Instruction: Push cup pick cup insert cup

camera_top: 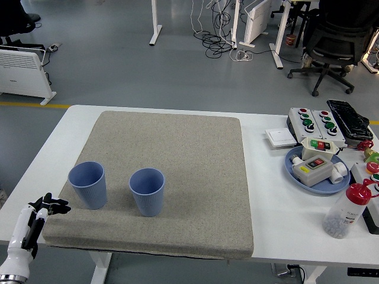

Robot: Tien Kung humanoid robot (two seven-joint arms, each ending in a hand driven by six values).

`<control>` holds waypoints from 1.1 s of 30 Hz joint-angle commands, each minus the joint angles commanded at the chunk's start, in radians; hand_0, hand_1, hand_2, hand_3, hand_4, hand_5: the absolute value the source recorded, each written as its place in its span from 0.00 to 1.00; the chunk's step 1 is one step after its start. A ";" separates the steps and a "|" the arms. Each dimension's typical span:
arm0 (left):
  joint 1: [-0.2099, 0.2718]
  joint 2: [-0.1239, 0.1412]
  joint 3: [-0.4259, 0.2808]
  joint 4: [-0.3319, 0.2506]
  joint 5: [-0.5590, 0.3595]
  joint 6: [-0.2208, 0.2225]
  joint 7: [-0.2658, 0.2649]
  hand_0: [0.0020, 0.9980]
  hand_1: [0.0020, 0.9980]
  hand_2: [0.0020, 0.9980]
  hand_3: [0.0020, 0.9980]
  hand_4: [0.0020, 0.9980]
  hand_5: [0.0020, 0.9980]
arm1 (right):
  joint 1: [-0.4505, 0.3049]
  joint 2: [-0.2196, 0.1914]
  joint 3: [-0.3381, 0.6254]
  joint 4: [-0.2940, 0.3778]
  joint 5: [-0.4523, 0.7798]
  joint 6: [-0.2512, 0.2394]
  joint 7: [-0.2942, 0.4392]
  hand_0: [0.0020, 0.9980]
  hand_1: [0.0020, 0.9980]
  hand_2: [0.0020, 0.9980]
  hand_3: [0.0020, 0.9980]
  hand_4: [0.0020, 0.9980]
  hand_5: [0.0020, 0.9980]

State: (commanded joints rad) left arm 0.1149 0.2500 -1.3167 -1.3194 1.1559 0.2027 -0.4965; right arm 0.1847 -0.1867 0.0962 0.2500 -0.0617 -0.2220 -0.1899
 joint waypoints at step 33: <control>-0.181 -0.030 0.081 0.192 0.059 -0.034 0.052 0.62 0.52 0.48 0.44 0.52 1.00 | -0.001 0.002 0.003 0.001 -0.004 -0.001 -0.004 0.70 0.64 0.67 0.59 0.08 0.46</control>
State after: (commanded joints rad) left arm -0.0662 0.2200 -1.2357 -1.1271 1.2151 0.1689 -0.4440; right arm 0.1834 -0.1848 0.0996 0.2508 -0.0654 -0.2230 -0.1941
